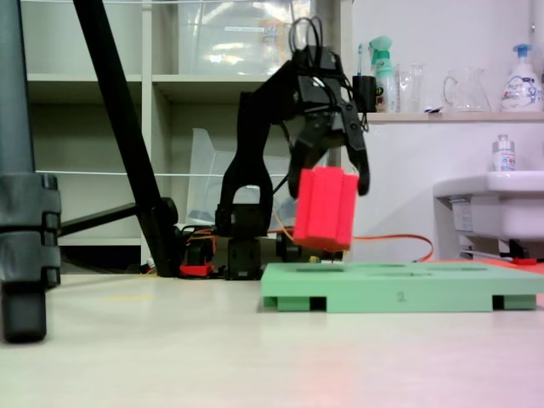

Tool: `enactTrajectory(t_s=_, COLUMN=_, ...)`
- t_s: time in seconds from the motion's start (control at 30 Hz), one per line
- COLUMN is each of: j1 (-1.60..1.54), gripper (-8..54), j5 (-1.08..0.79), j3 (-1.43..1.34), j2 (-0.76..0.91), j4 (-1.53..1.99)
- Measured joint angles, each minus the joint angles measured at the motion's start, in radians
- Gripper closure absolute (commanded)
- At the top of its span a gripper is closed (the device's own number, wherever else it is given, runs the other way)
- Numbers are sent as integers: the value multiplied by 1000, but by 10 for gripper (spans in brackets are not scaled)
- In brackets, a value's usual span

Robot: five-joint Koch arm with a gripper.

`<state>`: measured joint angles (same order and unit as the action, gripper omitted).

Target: Put the cross columnar block into the corresponding hole

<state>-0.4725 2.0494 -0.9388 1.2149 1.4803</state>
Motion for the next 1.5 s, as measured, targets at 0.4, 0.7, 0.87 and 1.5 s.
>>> enactTrajectory(t_s=0.4, j1=-83, gripper=262, j5=92, j3=127, j2=-158, j4=-186)
enactTrajectory(t_s=0.7, j1=-127, gripper=261, j5=117, j3=179, j2=-239, j4=-218)
enactTrajectory(t_s=0.87, j1=-127, gripper=260, j5=124, j3=207, j2=-270, j4=-219)
enactTrajectory(t_s=1.5, j1=-135, gripper=258, j5=78, j3=296, j2=-357, j4=-212)
